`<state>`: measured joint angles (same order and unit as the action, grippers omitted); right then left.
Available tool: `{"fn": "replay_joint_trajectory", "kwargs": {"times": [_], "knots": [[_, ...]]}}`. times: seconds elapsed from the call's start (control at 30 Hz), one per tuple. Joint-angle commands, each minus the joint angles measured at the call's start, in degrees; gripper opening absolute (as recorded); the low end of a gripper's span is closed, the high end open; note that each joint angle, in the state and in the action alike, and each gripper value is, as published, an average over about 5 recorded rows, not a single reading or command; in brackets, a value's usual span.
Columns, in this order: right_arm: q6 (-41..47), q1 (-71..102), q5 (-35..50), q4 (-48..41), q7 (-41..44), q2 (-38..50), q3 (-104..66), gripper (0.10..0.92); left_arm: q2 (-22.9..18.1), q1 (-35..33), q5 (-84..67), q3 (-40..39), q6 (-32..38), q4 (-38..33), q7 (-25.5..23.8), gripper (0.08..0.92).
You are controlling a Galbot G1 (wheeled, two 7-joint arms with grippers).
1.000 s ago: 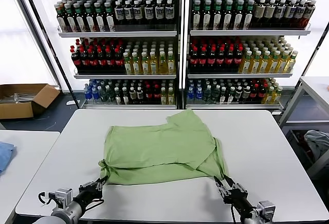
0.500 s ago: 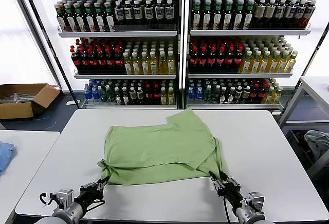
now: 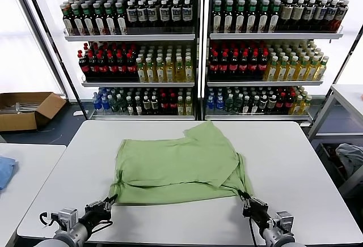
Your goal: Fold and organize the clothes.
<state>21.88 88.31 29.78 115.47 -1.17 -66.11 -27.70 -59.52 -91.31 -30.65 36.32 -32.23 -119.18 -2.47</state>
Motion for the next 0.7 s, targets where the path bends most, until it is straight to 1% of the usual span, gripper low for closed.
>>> {"fn": "replay_joint_trajectory", "kwargs": {"times": [0.03, 0.4, 0.57, 0.7], "knots": [[1.1, 8.6, 0.8, 7.6, -0.3, -0.6, -3.4, 0.106, 0.5, -0.9, 0.0, 2.0, 0.3, -0.1, -0.2, 0.091], [1.4, 18.7, 0.6, 14.7, -0.6, -2.9, -6.4, 0.106, 1.6, -5.8, -0.5, 7.4, 0.7, -2.0, -0.7, 0.091], [2.6, 23.3, -1.5, 18.6, -1.3, -3.6, -6.9, 0.106, 0.9, -9.6, -0.6, 9.3, 0.2, -4.3, -1.0, 0.091], [3.0, 24.5, -3.9, 19.2, -0.6, -3.5, -7.5, 0.106, 0.1, -11.4, 0.2, 9.6, -0.3, -6.0, -1.0, 0.091]]}}
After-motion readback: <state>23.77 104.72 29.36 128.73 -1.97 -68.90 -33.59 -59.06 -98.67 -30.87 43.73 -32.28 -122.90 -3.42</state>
